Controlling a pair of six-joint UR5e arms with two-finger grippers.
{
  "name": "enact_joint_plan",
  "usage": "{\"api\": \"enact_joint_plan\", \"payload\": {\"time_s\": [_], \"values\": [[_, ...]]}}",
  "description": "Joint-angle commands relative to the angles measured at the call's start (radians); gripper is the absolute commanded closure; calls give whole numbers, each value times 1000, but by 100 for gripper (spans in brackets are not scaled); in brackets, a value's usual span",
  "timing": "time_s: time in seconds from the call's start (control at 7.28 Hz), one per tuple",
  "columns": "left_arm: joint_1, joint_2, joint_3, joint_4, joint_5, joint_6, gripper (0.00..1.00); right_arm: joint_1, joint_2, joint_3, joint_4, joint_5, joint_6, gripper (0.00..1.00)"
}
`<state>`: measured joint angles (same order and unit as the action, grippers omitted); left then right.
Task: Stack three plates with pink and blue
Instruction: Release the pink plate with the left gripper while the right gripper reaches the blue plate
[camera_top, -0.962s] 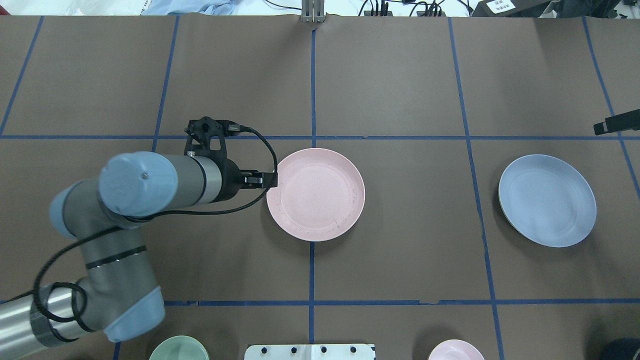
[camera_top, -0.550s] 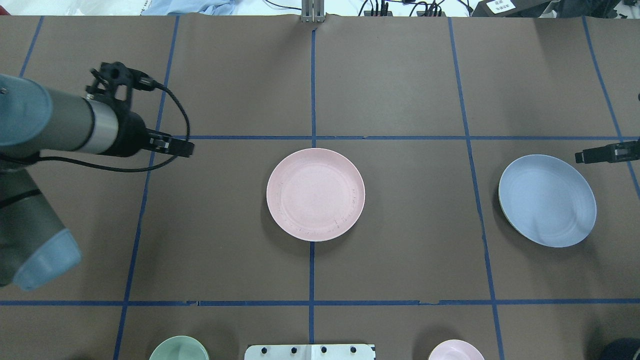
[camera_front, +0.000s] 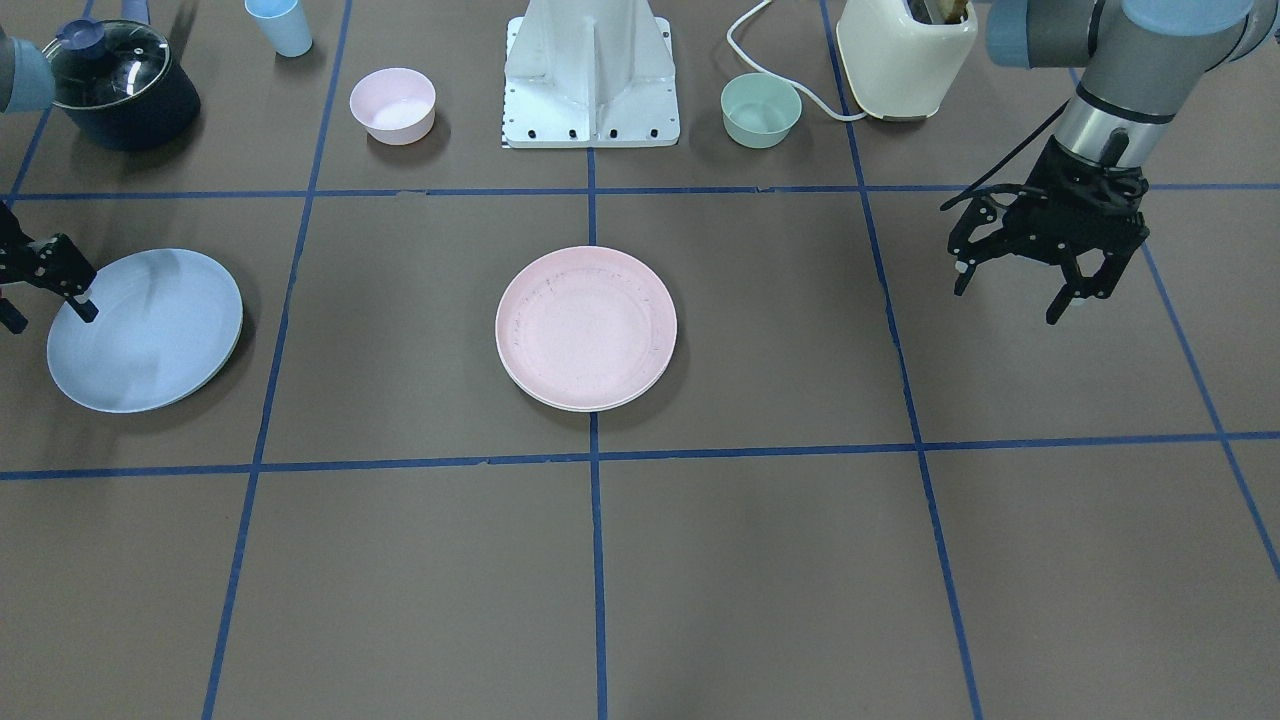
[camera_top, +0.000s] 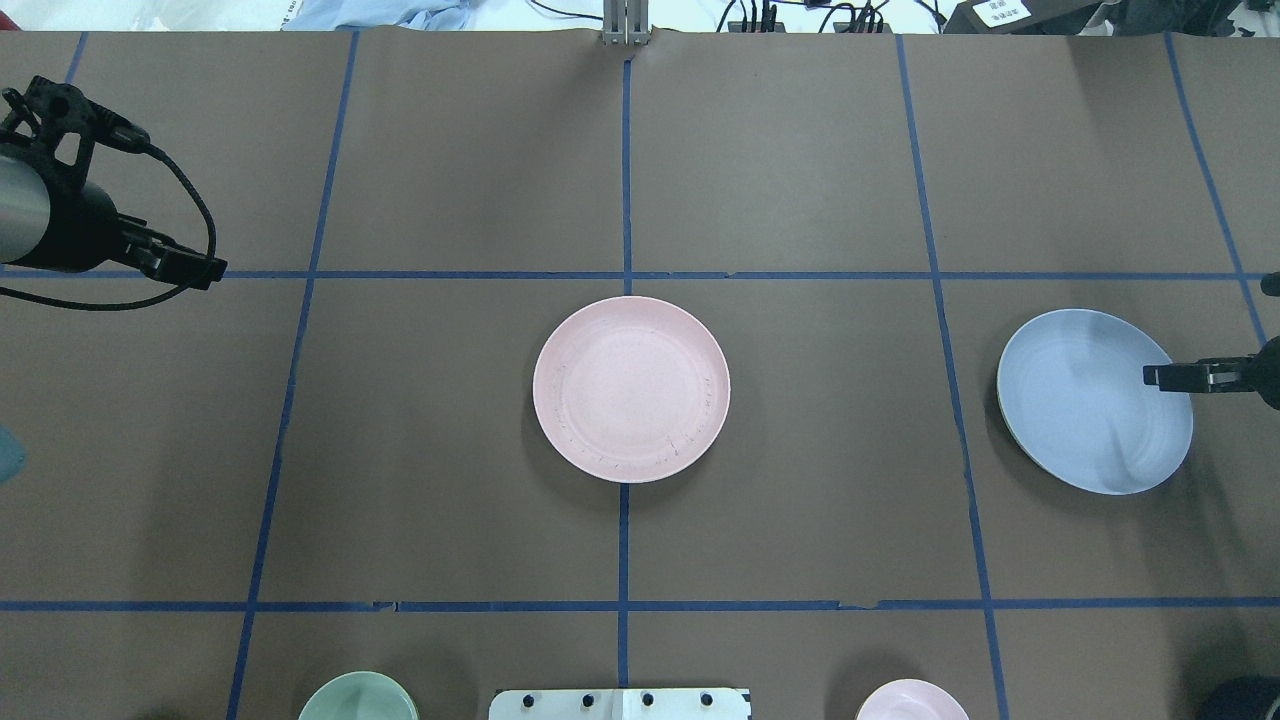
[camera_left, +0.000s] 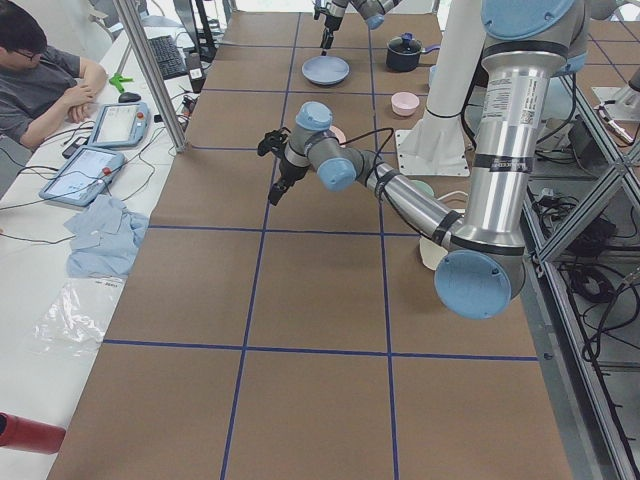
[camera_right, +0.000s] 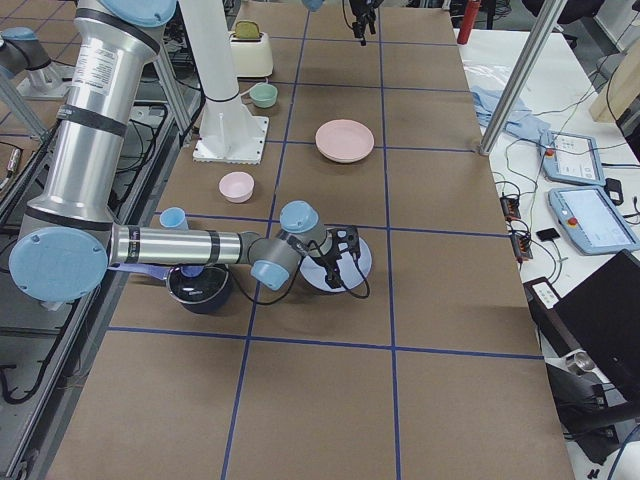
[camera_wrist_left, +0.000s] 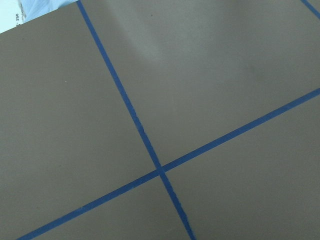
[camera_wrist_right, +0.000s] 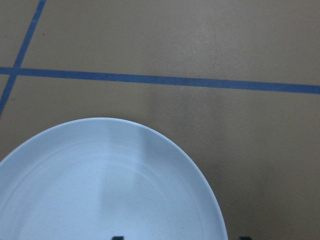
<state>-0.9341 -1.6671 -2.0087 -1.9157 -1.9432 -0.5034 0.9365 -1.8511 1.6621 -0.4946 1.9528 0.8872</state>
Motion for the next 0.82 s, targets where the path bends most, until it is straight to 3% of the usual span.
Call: {"api": "enact_joint_plan", "payload": {"time_s": [0.0,0.55,0.69], "values": [[-3,4,1,0,0,0,0,-7,-2,-65,70,-8,33,35],[-2,3,2,0,0,-4,0,-37,-3,-97,68,-31,33,57],[-2,3,2,0,0,-6,0,-39,-2,-96,68,-28,35,86]]}}
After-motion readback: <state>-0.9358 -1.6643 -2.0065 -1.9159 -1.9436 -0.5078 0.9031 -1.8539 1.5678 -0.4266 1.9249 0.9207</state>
